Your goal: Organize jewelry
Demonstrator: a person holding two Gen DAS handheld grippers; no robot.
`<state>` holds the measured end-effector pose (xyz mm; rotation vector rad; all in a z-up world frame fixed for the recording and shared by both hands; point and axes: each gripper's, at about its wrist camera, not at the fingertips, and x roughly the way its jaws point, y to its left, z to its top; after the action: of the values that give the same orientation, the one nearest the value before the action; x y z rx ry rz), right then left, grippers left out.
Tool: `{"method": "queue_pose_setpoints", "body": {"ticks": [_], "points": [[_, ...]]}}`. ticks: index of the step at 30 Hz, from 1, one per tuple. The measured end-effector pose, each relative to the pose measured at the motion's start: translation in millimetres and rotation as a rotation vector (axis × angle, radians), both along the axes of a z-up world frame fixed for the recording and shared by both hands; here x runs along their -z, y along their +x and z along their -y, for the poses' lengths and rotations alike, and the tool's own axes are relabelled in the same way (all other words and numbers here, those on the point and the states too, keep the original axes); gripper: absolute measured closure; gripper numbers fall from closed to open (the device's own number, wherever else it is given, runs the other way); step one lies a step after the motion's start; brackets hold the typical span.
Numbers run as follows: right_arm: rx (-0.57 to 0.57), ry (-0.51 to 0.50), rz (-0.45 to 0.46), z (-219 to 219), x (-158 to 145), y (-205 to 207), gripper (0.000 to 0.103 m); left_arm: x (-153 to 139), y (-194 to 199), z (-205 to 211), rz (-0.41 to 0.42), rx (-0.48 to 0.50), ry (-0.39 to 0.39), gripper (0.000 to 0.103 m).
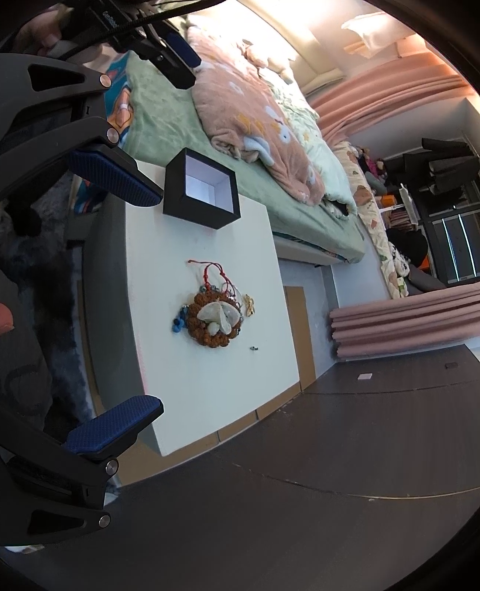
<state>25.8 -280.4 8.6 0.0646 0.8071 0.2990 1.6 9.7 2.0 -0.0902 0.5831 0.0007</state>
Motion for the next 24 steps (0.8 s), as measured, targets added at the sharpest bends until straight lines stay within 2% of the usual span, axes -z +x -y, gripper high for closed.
{"method": "queue_pose_setpoints", "body": {"ticks": [24], "points": [[0.009, -0.01, 0.014, 0.8, -0.1, 2.9, 0.0, 1.3, -0.4, -4.5, -0.001, -0.004, 0.002, 0.004]]}}
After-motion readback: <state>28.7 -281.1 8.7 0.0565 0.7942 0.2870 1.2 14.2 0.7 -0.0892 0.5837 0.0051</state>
